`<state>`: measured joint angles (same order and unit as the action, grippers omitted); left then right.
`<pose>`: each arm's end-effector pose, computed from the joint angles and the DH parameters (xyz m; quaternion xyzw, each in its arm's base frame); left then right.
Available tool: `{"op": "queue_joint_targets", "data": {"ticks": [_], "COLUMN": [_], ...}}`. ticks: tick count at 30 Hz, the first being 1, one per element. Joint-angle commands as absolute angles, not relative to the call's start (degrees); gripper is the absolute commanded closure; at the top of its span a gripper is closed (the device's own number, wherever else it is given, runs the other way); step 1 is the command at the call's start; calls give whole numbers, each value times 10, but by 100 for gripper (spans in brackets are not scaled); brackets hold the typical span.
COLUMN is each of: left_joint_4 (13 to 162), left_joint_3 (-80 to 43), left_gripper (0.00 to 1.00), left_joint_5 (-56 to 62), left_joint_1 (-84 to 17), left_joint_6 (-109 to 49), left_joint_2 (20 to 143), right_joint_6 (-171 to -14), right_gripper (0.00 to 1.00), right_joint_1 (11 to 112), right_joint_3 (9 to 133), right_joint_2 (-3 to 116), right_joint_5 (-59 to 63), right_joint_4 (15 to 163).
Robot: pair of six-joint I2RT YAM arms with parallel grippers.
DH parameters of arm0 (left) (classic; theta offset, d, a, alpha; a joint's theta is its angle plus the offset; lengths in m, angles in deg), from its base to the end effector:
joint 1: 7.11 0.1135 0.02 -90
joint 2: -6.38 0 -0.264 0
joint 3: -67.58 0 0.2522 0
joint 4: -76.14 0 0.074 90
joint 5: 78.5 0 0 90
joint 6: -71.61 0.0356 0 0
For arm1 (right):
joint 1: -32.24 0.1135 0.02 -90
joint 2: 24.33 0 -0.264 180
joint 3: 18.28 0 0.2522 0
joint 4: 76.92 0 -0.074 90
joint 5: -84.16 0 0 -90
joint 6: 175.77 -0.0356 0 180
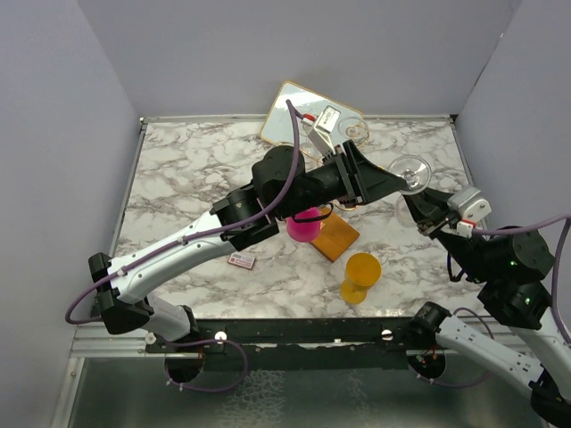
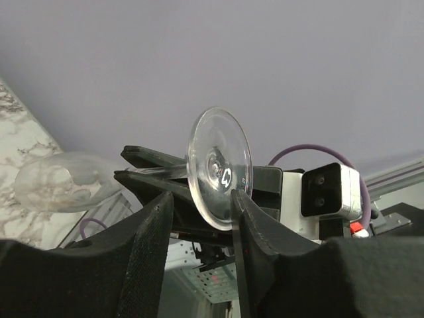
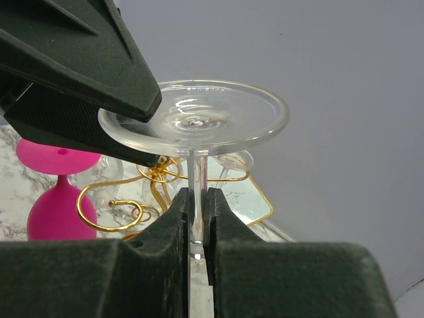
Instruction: Place the wine glass upside down on the wine glass rack
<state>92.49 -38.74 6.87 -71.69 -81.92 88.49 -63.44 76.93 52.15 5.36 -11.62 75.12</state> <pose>0.1357 -0.2923 0.4934 0.0365 0.6561 -0.6890 0.3057 0.0654 0.0597 0.4331 -0.3112 0.5414 0.1205 0.7717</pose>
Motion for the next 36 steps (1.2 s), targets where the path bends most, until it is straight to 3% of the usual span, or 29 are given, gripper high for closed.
{"op": "queue_joint_targets", "data": {"ticks": [1,10,22,30,36], "left_joint_4": [926,890,891,886,881], "left_joint_3": [-396,-378,-376,-375,-354], "left_gripper": [61,64,100,100,100], "left_joint_5": [45,55,42,79,111], "left_joint_1": [-716,-711,-708,-707,-704], "left_joint_6": [-841,-870,-893,-934,-990], "left_joint_2": [886,883,895,897,896], "right_joint_6": [-639,-661,-675,-721,-749], "right_gripper": [99,99,98,66,55], "right_joint_1": [772,772,772,772,772], "right_joint_3": [512,488,467,476,496], "right_joint_2": [46,19,6,-15,-36], "right_joint_5": [-90,-70,-51,-65,-59], "right_joint_4": [783,771,761,709,644]}}
